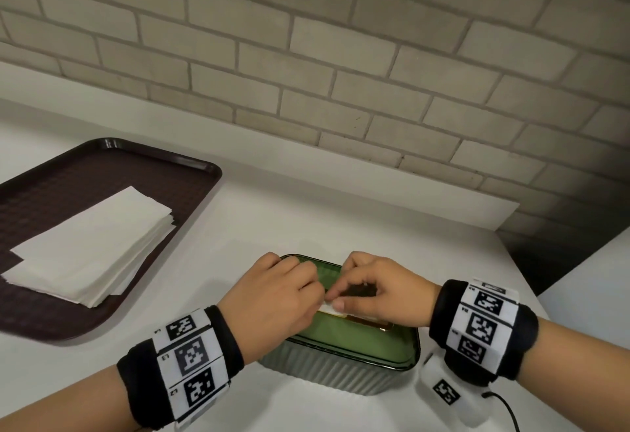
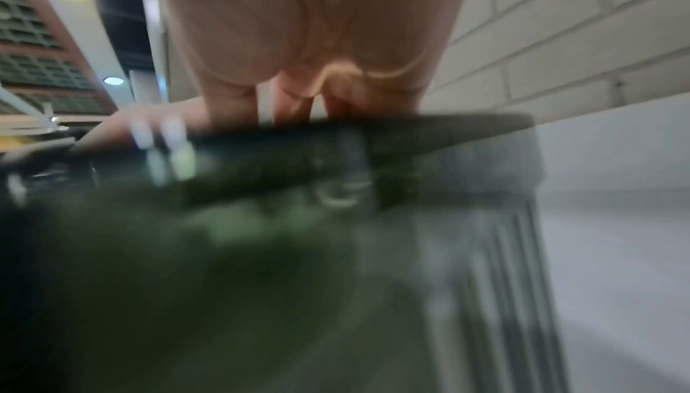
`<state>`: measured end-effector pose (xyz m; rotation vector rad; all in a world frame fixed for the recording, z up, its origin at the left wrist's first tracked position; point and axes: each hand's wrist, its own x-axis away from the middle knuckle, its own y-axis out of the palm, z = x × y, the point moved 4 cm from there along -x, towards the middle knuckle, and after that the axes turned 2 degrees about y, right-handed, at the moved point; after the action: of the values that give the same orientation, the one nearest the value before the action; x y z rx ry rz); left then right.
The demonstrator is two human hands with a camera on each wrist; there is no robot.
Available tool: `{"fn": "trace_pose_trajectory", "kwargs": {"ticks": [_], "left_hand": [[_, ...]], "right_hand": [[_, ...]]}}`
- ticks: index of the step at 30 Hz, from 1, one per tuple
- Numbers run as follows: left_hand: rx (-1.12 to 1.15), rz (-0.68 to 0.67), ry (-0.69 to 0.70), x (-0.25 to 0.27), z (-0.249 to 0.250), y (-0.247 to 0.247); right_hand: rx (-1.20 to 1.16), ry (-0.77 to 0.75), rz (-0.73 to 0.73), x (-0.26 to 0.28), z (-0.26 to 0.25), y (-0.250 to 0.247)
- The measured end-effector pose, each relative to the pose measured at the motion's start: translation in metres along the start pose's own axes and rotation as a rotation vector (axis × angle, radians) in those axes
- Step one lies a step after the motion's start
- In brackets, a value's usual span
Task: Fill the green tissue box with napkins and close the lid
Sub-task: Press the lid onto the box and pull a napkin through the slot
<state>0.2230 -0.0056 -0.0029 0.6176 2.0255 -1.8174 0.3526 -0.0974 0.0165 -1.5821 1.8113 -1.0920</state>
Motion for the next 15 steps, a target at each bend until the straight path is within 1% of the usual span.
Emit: {"fn": "trace_pose_trajectory", "kwargs": {"ticks": [2,4,8,11,12,13,15], "left_hand": [[0.050,0.032,-0.028,0.001,-0.001,-0.002],[0.169,0.022,-0.083,0.004,-0.004,-0.002],[0.438,-0.081,-0.265,0.014,-0.014,0.003],[0.669,-0.097,-0.442,0.012,-0.024,0.005],[0.689,-0.106,-0.474,0.009,-0.027,0.004],[0.669,-0.125,-0.476,0.005,-0.028,0.003],[0.584,-0.184,-0.419,-0.003,-0.028,0.002]], "right_hand": [[0.008,0.027,-0.074,-0.004,-0.001,-0.001],[0.048,0.036,-0.088,-0.005,-0.003,-0.002],[0.040,-0.026,-0.003,-0.003,-0.006,-0.001],[0.004,-0.114,0.057,0.001,-0.009,0.001],[0.009,-0.141,0.072,0.003,-0.010,0.002],[0.023,-0.162,0.086,0.004,-0.011,0.003],[0.053,-0.195,0.117,0.007,-0.011,0.005]]}}
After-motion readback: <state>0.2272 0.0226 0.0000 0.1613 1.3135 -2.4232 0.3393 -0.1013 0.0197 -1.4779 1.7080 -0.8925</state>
